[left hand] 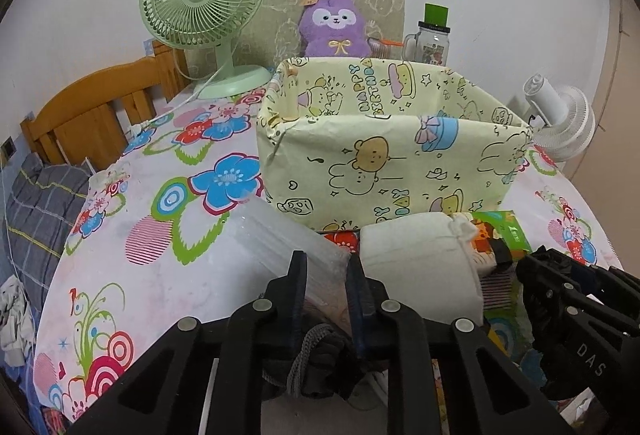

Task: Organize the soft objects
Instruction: 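Lift both held bags and carry them over the fabric box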

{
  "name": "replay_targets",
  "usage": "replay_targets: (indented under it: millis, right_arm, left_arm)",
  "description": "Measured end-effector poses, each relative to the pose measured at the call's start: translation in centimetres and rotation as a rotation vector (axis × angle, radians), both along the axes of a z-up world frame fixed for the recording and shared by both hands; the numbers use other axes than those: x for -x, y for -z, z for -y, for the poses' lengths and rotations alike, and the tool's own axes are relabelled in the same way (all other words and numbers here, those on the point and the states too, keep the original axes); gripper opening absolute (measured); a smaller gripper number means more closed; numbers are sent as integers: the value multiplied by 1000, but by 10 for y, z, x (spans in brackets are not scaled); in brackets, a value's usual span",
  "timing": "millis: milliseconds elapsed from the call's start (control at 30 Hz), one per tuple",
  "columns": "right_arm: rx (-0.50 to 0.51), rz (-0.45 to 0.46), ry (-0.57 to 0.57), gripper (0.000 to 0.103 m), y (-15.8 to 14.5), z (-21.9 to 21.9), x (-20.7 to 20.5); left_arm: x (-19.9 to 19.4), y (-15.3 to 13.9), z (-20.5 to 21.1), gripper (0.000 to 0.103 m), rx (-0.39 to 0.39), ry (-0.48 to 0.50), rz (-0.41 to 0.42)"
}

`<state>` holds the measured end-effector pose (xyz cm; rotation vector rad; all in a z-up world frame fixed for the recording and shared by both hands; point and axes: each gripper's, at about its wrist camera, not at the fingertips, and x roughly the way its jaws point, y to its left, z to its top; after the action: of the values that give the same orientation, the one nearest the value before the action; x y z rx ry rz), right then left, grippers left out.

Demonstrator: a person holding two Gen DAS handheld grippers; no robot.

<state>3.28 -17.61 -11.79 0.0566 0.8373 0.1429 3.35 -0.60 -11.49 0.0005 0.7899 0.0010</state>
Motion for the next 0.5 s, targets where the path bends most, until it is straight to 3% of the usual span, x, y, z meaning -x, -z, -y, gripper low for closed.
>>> replay_targets:
  millis: [500]
  right_arm:
    - [-29, 65, -16, 33, -30, -3, 5]
  left_arm:
    - [12, -22, 7, 15, 6, 20, 49]
